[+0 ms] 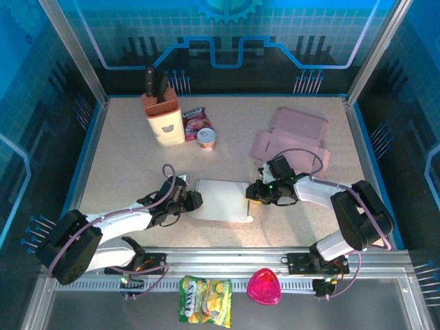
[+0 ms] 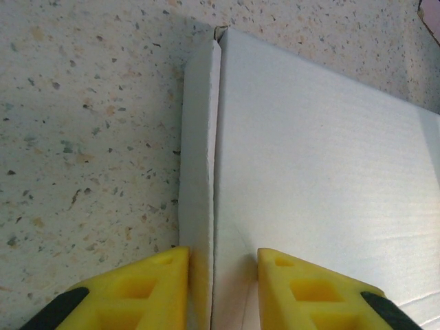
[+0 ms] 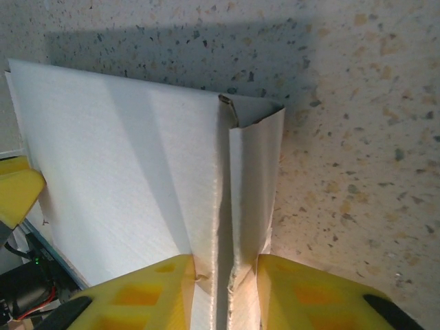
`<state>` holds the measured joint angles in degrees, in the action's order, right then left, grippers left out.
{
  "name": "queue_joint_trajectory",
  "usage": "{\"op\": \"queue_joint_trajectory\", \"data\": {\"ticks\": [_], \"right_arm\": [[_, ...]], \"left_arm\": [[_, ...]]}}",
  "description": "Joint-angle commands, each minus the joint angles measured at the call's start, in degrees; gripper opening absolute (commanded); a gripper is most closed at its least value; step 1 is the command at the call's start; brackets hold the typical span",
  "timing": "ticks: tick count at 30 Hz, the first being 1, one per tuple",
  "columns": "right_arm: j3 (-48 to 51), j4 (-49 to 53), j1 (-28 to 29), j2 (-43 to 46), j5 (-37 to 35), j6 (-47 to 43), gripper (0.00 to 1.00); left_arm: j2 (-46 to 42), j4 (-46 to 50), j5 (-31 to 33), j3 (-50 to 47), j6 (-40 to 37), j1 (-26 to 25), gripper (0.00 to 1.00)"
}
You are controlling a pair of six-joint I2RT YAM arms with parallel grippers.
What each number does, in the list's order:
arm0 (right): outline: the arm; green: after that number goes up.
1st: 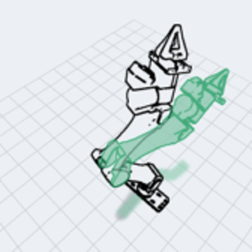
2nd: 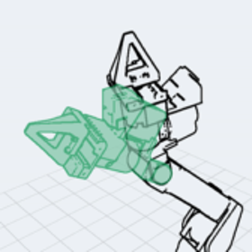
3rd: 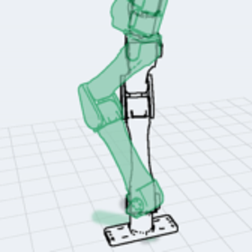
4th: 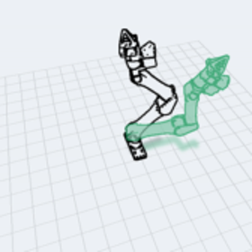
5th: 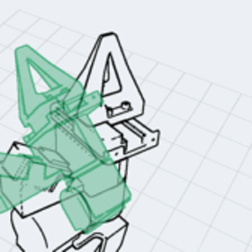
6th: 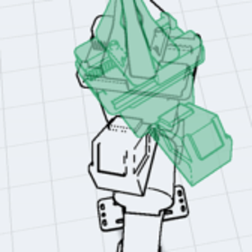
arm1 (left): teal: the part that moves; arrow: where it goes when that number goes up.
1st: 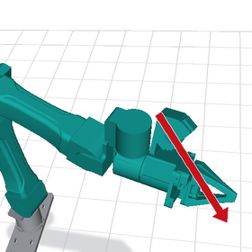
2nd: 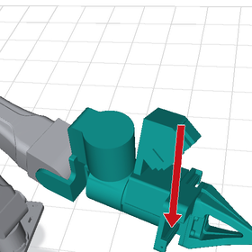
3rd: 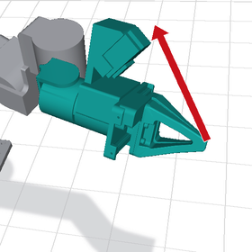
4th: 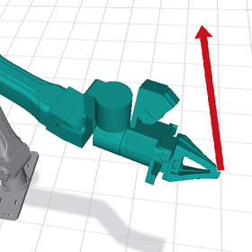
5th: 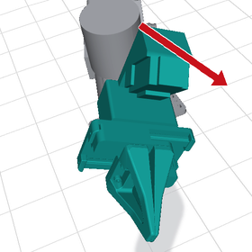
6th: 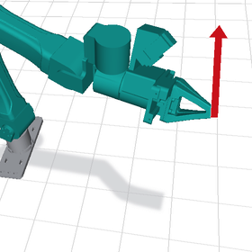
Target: Fold the paper box
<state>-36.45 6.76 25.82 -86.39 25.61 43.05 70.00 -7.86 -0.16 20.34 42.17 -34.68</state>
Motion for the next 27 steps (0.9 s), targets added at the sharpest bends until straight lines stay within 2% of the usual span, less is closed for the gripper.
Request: {"op": "queue_joint_trajectory", "data": {"ticks": [1, 4, 15, 19, 21, 27], "right_arm": [[-0.55, -1.47, 1.83, -1.56, 1.64, 1.44, 0.28], [-0.87, -3.28, 2.71, -2.26, 2.32, 3.19, 0.24], [-1.96, -6.18, 4.61, -5.31, 2.41, 6.31, 0.25], [-2.08, -6.86, 4.59, -6.20, 3.12, 6.33, 0.29], [-1.93, -6.68, 4.30, -5.69, 3.05, 5.92, 0.30], [-0.41, -5.45, 1.33, -2.15, 3.93, 3.90, 0.34]], "left_arm": [[0.52, -0.14, 0.24, -0.40, 1.42, -1.11, 0.29], [1.17, -0.68, 0.25, -0.15, 1.77, -1.61, 0.29], [3.34, -3.52, -0.17, 0.19, 2.99, -3.08, 0.29], [3.96, -4.74, -0.41, -0.18, 3.69, -3.29, 0.28], [3.92, -5.12, -0.07, -0.67, 4.05, -3.25, 0.24], [3.39, -6.11, 0.76, -2.04, 4.67, -3.17, 0.20]]}}
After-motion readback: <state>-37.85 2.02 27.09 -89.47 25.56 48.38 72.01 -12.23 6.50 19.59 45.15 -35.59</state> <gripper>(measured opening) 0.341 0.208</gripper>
